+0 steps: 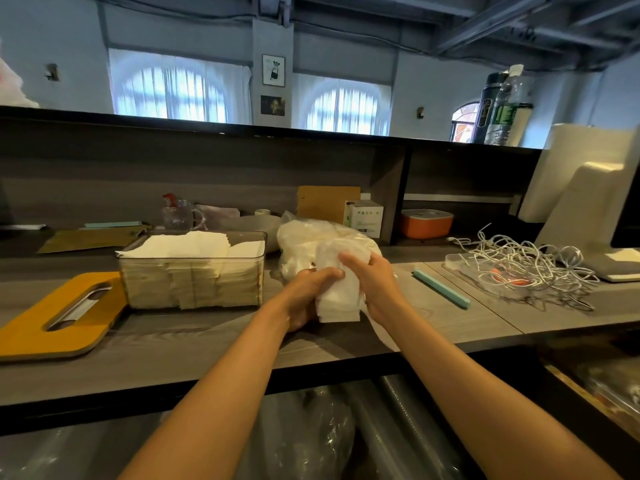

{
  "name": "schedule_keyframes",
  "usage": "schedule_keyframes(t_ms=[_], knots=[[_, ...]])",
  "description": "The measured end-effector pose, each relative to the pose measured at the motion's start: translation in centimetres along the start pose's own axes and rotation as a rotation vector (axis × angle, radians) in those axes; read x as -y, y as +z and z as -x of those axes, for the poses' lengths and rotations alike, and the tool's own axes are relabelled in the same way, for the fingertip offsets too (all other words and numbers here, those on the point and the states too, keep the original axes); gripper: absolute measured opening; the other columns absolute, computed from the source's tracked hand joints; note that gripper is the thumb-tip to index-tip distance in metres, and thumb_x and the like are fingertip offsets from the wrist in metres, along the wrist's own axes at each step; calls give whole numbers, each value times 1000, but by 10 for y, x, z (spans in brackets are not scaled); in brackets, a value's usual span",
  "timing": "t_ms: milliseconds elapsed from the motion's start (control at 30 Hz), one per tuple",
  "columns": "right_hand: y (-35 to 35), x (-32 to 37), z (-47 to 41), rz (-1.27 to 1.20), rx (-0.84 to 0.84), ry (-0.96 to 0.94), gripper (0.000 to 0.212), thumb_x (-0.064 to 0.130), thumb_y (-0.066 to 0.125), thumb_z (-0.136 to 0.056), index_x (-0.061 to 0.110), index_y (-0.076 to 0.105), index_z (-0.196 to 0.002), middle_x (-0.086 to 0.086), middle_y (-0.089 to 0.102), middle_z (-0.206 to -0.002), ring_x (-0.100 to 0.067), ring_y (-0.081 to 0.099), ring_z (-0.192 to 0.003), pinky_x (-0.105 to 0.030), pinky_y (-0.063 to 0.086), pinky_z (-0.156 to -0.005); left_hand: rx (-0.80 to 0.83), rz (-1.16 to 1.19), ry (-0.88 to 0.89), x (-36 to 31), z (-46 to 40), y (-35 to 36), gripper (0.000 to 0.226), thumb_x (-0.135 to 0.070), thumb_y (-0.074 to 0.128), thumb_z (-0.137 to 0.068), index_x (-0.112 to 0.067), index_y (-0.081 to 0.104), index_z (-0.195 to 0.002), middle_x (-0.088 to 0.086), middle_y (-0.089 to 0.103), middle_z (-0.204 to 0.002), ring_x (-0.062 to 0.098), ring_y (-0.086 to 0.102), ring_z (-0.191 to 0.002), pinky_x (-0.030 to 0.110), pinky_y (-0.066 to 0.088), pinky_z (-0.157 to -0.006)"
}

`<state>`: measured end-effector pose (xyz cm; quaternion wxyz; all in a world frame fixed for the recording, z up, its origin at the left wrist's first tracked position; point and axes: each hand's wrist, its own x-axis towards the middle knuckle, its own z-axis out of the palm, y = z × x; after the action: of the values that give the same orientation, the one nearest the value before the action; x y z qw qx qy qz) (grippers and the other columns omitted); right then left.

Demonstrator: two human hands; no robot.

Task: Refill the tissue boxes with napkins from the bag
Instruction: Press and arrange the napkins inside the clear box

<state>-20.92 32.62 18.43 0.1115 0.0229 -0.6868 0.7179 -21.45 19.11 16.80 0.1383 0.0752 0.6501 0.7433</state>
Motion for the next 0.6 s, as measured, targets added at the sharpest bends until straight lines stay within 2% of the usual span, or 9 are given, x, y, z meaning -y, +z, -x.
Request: schedule_keyframes(t_ms=[67,167,233,267,333,400,467,533,600], knots=[[9,-1,-2,28,-11,49,31,31,64,-93,10,63,-116,-6,69,-102,-22,68,-94,-40,58,-83,-77,-19,33,2,-4,2,56,-40,71,-86,-12,55,-132,8,71,-118,25,67,-109,42,55,-92],[17,2,-6,-121,16,194,47,47,52,-97,14,54,-130,-4,63,-115,-22,64,-102,-41,52,-94,-264,55,90,1,-8,0,43,-38,70,-88,-15,58,-122,11,71,-113,31,69,-103,49,56,-93],[21,6,-4,-202,21,256,45,53,45,-98,20,51,-129,0,60,-108,-19,61,-94,-34,53,-84,-292,101,92,2,-10,-2,42,-41,68,-87,-18,60,-120,8,70,-114,29,67,-104,45,56,-91],[25,7,-2,-209,29,266,43,54,43,-98,24,51,-128,0,61,-110,-19,61,-95,-34,53,-84,-265,85,83,2,-11,-2,47,-45,65,-87,-19,60,-125,5,68,-118,26,65,-109,43,53,-95],[31,-1,-3,-138,28,245,56,56,42,-98,21,49,-140,-6,58,-133,-24,58,-116,-43,46,-103,-212,13,79,3,-9,4,52,-52,56,-92,-22,56,-135,-5,60,-127,19,54,-119,36,41,-103],[35,-4,-4,-67,22,218,58,54,40,-99,19,45,-145,-7,52,-142,-25,52,-127,-45,39,-111,-221,-23,106,4,-10,5,52,-53,51,-96,-23,53,-138,-8,55,-130,16,50,-121,34,37,-106],[33,-3,-4,-131,34,249,54,53,41,-99,17,51,-139,-9,61,-131,-25,60,-117,-43,47,-104,-313,-27,146,4,-9,2,48,-49,54,-96,-16,55,-131,-1,60,-129,21,55,-117,39,43,-105],[30,-2,-5,-194,70,270,46,50,43,-100,18,53,-132,-7,67,-117,-23,65,-103,-37,53,-91,-427,-79,188,3,-7,0,39,-46,53,-97,-18,53,-124,3,61,-122,23,57,-110,38,46,-98],[30,-3,-2,-157,100,261,39,41,49,-99,17,55,-130,-7,67,-114,-23,65,-102,-37,54,-90,-495,-175,245,2,-5,-1,41,-44,47,-101,-16,53,-130,3,60,-118,21,56,-103,34,44,-89]])
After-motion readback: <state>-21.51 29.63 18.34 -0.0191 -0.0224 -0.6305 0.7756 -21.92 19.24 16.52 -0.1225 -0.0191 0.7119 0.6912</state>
